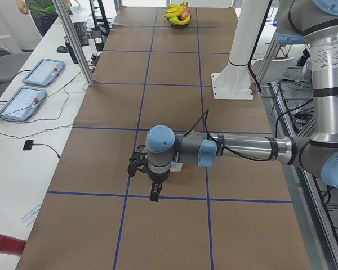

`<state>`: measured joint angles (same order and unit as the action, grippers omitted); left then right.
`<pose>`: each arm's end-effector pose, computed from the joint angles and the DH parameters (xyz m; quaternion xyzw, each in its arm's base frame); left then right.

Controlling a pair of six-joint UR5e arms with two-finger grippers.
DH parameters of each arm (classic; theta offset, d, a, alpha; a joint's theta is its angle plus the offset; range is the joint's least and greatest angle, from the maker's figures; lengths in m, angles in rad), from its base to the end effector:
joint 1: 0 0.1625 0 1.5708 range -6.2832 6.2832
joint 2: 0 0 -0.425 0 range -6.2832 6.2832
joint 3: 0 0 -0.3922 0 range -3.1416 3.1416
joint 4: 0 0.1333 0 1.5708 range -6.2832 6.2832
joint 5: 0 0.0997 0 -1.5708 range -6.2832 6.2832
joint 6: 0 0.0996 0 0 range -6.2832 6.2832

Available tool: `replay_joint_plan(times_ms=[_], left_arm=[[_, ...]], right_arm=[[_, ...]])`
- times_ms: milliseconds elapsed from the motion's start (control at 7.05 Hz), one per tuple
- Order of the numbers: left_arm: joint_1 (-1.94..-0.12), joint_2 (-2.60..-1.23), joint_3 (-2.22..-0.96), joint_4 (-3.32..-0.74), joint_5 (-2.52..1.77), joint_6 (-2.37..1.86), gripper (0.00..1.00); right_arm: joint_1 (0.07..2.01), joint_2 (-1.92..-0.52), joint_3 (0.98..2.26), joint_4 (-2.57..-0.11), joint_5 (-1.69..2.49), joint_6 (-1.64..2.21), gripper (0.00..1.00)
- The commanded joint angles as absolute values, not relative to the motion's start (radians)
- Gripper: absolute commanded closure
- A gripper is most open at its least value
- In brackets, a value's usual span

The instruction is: Transfer all bananas from basket to plate

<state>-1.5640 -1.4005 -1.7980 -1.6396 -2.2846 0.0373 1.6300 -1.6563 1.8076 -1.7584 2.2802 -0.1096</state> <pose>-0.0652 -0.4283 0.6212 0.0642 0.3477 0.0426 0.9344 0.0948 -0.4435 0.6060 0.0123 -0.3475 -0.0173 0.9375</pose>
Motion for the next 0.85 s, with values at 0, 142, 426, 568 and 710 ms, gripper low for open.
replay_joint_plan(times_ms=[0,142,426,568,710], left_arm=[[-1.563,-1.402,-1.799,-1.644,-2.287,0.037,0.00],[-1.562,-1.405,-1.796,-1.646,-2.286,0.037,0.00],[-1.559,-1.417,-1.798,-1.644,-2.287,0.037,0.00],[-1.559,-1.417,-1.798,-1.644,-2.287,0.037,0.00],[-1.559,-1.419,-1.801,-1.644,-2.287,0.037,0.00]], right_arm=[[1.626,-1.652,1.795,-1.753,2.279,-0.119,0.00],[1.626,-1.675,1.789,-1.674,2.270,-0.164,0.00],[1.626,-1.703,1.690,-1.556,2.246,-0.279,0.00],[1.625,-1.677,1.633,-1.555,2.246,-0.329,0.00],[1.624,-1.637,1.547,-1.555,2.246,-0.422,0.00]])
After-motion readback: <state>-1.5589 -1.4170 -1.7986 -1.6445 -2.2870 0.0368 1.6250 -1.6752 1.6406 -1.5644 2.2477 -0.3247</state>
